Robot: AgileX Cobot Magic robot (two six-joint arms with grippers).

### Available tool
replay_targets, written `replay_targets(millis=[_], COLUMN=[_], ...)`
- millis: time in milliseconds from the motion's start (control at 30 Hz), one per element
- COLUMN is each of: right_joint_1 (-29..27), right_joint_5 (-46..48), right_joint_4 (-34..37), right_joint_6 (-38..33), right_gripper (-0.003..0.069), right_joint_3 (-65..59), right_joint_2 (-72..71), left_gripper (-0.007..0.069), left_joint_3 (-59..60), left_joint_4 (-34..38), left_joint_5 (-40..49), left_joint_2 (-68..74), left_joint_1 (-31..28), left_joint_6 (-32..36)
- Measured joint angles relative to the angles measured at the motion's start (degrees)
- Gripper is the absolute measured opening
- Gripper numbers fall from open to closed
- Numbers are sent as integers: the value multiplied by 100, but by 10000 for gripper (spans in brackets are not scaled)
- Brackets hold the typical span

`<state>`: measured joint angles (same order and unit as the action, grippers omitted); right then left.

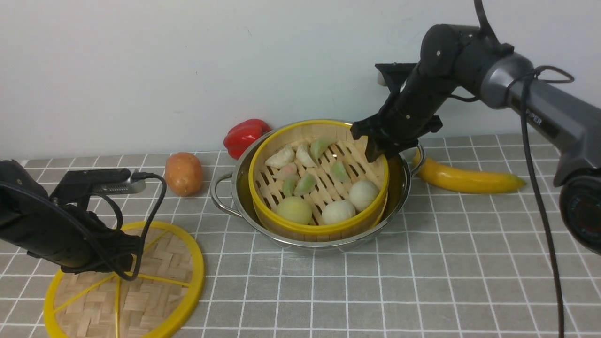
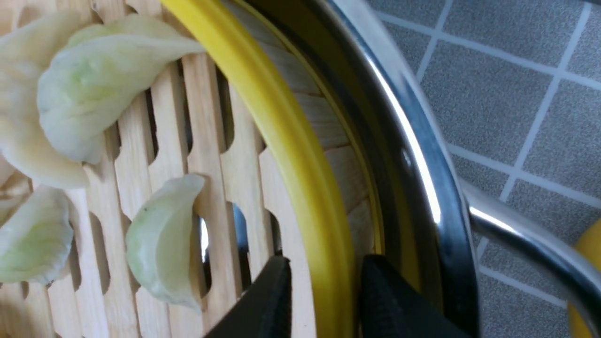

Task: Place the steamer in the pot on the grey tablecloth, and put the lid on the steamer.
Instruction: 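Place the bamboo steamer basket of food into the steel pot with the right gripper, then grasp the bamboo steamer lid lying on the table by its centre knob, then place the yellow bamboo steamer lid onto the steamer in the pot with the left gripper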

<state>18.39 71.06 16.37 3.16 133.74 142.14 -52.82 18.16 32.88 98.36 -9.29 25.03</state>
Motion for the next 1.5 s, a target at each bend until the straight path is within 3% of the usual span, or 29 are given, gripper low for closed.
replay_targets(millis=[167,467,667,1000,1167,1400,1500], right_joint_1=[0,0,0,0,0,0,0], right_joint_5=[-11,-29,-24,-63,-73,-51,-46], right_joint_4=[30,29,-282,-1199,-1206,-1223,-1228], right_joint_6=[11,131,143,171,133,-31,-44], right_gripper=[300,438,466,471,471,458,430], right_joint_3=[2,9,9,-392,-1328,-3836,-4551], right_joint_2=[-11,-265,-830,-2430,-3289,-4946,-5603], left_gripper=[235,124,124,124,124,124,124], left_joint_3=[0,-62,-216,-2035,-3320,-4255,-4397], left_joint_4=[-43,-49,-130,-1136,-1253,-1497,-1533], left_joint_5=[25,76,290,2316,2698,2107,1908], left_joint_2=[14,165,186,260,222,573,890], left_joint_1=[0,0,0,62,625,2217,2640], left_joint_6=[0,0,0,-565,-594,-597,-597])
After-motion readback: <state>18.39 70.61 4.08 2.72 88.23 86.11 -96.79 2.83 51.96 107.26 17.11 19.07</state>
